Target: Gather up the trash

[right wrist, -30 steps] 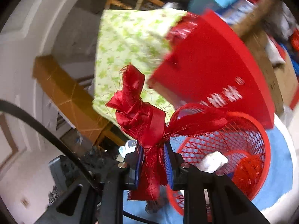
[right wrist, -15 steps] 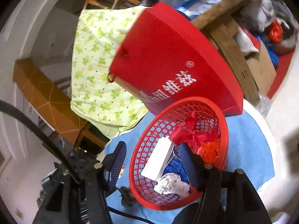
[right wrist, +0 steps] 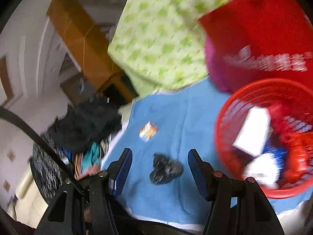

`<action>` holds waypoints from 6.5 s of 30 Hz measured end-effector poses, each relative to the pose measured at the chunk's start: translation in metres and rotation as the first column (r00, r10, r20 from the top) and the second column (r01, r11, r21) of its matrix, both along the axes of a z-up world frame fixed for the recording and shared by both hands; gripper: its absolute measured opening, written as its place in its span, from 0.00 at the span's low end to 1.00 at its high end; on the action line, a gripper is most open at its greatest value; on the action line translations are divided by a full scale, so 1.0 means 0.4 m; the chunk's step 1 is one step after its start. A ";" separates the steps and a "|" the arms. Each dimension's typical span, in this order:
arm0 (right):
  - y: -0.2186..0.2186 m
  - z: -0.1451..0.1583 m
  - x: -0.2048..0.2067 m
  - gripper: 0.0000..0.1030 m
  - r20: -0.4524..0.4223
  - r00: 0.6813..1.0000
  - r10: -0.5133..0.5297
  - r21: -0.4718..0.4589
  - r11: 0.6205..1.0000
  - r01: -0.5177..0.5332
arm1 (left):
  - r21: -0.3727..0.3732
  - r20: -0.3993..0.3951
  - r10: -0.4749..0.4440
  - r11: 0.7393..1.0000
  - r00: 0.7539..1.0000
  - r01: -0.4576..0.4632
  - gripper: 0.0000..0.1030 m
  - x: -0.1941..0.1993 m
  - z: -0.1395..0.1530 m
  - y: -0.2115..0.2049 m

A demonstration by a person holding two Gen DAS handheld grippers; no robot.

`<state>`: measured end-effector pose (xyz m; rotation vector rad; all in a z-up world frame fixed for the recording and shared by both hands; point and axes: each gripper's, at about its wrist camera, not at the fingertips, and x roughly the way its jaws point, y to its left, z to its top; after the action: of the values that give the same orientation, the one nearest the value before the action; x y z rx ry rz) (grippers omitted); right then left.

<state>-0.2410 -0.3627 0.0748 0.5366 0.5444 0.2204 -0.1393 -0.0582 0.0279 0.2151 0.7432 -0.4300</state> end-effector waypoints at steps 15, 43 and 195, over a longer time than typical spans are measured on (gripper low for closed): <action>0.111 -0.253 0.341 0.62 -0.310 0.949 0.061 -0.046 0.996 -0.079 | 0.043 -0.021 0.058 0.997 0.998 -0.057 0.65 0.299 -0.025 0.081; 0.242 -0.343 0.415 0.33 -0.266 0.942 0.206 -0.054 0.972 -0.228 | 0.158 -0.084 -0.130 0.977 0.988 0.142 0.56 0.773 -0.180 -0.088; 0.071 0.062 -0.144 0.33 0.146 0.973 -0.176 -0.023 0.983 0.181 | 0.129 0.211 0.018 0.991 0.977 -0.046 0.60 -0.108 0.207 -0.237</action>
<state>-0.2985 -0.3343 0.0996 0.5272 0.3566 0.0769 -0.1826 -0.1529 0.1108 0.3680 0.5681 -0.3211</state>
